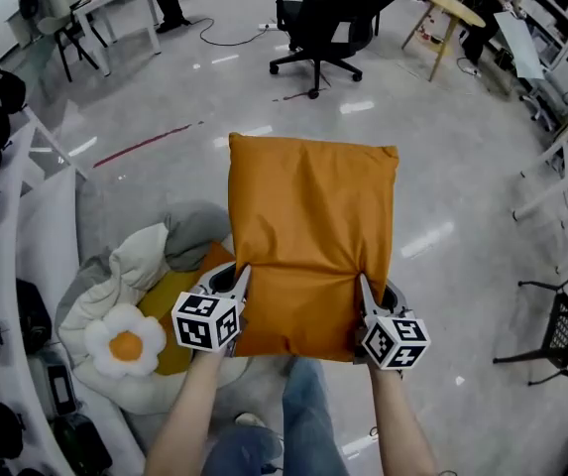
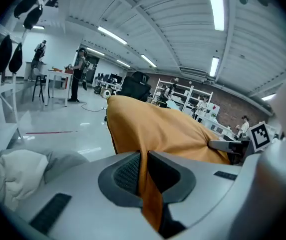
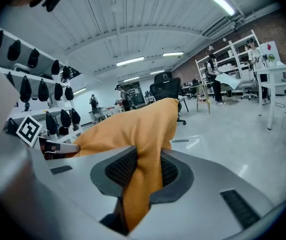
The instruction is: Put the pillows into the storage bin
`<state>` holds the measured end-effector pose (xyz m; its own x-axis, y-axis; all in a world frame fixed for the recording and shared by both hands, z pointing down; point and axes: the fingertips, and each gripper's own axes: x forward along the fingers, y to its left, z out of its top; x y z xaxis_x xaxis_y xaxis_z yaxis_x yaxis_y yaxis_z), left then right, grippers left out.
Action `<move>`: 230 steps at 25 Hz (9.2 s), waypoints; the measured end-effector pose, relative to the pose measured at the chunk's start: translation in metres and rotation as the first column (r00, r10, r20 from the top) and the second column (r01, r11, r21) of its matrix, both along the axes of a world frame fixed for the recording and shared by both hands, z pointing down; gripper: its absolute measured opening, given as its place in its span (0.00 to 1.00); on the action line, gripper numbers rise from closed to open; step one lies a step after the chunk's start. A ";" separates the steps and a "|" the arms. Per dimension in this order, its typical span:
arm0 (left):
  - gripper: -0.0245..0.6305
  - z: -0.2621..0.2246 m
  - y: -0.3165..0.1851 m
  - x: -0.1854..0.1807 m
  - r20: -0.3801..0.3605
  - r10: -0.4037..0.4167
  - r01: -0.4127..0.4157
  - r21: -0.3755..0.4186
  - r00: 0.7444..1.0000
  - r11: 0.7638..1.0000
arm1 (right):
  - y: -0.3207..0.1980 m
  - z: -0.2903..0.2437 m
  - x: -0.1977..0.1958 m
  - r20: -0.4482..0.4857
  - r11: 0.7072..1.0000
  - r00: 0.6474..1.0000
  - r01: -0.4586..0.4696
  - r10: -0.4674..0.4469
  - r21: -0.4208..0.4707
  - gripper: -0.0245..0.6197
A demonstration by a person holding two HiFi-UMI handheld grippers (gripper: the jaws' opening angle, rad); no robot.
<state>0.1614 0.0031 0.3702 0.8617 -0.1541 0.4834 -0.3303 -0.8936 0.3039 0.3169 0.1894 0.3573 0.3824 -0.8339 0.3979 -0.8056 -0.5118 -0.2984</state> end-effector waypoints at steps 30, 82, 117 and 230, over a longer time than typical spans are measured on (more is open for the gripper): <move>0.12 0.292 -0.085 0.323 0.236 0.129 -0.115 -0.075 0.963 0.991 | -0.068 0.285 0.300 0.149 0.962 0.976 -0.119 0.159 -0.246 0.21; 0.53 0.344 -0.088 -0.302 0.388 -0.726 0.823 -0.227 0.567 0.521 | -0.319 0.317 -0.198 0.285 0.399 0.508 0.842 -0.813 -0.363 0.63; 0.33 0.248 -0.108 -0.195 0.306 -0.551 0.626 -0.285 0.777 0.726 | -0.251 0.236 -0.124 0.253 0.683 0.768 0.639 -0.588 -0.353 0.36; 0.19 0.190 -0.099 -0.448 0.351 -0.625 0.652 0.051 0.698 0.757 | -0.236 0.208 -0.389 0.192 0.641 0.710 0.699 -0.678 -0.317 0.15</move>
<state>-0.2864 -0.0957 0.5603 0.3574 -0.5615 0.7463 -0.9032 -0.4111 0.1232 -0.0726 -0.0471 0.5653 -0.2745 -0.6511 0.7076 -0.9567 0.1107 -0.2692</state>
